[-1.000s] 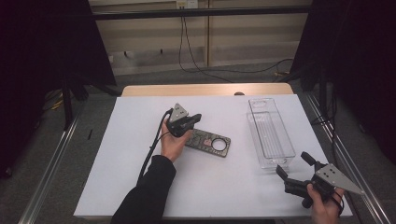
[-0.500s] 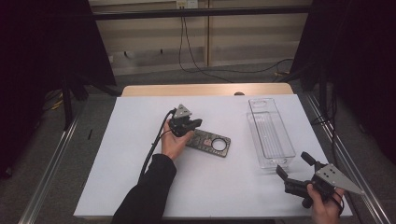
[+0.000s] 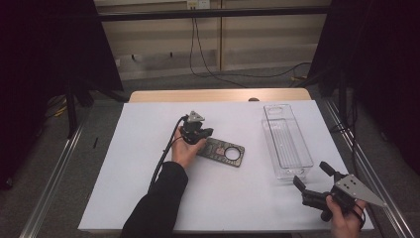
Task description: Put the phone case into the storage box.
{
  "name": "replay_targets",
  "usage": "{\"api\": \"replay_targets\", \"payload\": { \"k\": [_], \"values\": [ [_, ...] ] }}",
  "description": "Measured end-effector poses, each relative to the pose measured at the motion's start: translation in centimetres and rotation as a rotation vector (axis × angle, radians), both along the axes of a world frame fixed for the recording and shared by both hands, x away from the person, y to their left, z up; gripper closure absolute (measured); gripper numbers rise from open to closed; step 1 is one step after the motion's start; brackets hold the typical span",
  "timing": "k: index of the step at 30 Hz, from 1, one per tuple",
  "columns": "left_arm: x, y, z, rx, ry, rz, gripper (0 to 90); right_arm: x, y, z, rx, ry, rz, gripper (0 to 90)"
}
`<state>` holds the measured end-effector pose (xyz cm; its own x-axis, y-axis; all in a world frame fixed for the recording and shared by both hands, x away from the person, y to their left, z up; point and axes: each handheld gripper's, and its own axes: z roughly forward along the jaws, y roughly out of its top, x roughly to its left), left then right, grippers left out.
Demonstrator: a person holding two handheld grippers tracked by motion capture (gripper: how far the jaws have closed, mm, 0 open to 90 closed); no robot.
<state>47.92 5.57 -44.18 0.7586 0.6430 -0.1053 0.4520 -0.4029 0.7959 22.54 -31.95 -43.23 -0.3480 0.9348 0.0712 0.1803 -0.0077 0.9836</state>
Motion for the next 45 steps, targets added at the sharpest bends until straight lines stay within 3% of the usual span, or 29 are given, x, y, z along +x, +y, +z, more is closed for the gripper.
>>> {"api": "replay_targets", "payload": {
  "k": [3, 5, 10, 13, 16, 18, 20, 26, 30, 45],
  "values": [
    [0.3, -0.2, 0.0, 0.019, 0.017, -0.005, 90.0, 0.0, 0.0, 0.0, -0.001, 0.000, -0.001, 0.0],
    [0.5, -0.2, 0.0, 0.053, 0.014, -0.012, 90.0, 0.0, 0.0, 0.0, 0.001, 0.001, 0.000, 0.0],
    [1.0, -0.5, 0.2, 0.114, 0.059, -0.017, 90.0, 0.0, 0.0, 0.0, 0.002, 0.002, 0.000, 0.0],
    [1.5, -0.7, 0.2, 0.111, 0.083, -0.022, 90.0, 0.0, 0.0, 0.0, 0.005, 0.003, -0.001, 0.0],
    [2.1, -0.8, 0.3, 0.154, 0.089, -0.027, 90.0, -0.1, 0.0, 0.0, 0.003, 0.002, 0.002, 0.0],
    [2.6, -0.8, 0.3, 0.158, 0.116, -0.031, 90.0, 0.0, 0.1, 0.0, 0.002, 0.001, 0.005, 0.0],
    [2.9, -0.8, 0.3, 0.182, 0.119, -0.034, 90.0, 0.0, 0.1, 0.0, 0.003, 0.001, 0.007, 0.0],
    [2.9, -0.7, 0.0, 0.189, 0.124, -0.024, 90.0, 0.0, 0.0, 0.0, 0.004, 0.002, 0.006, 0.0],
    [3.0, -0.6, -0.1, 0.219, 0.115, -0.032, 90.0, 0.0, 0.1, 0.0, 0.004, 0.003, 0.008, 0.0],
    [2.4, 0.1, -0.4, 0.178, 0.117, -0.047, 90.0, -0.1, 0.0, -0.1, 0.006, 0.004, 0.006, 0.0]
  ]
}}
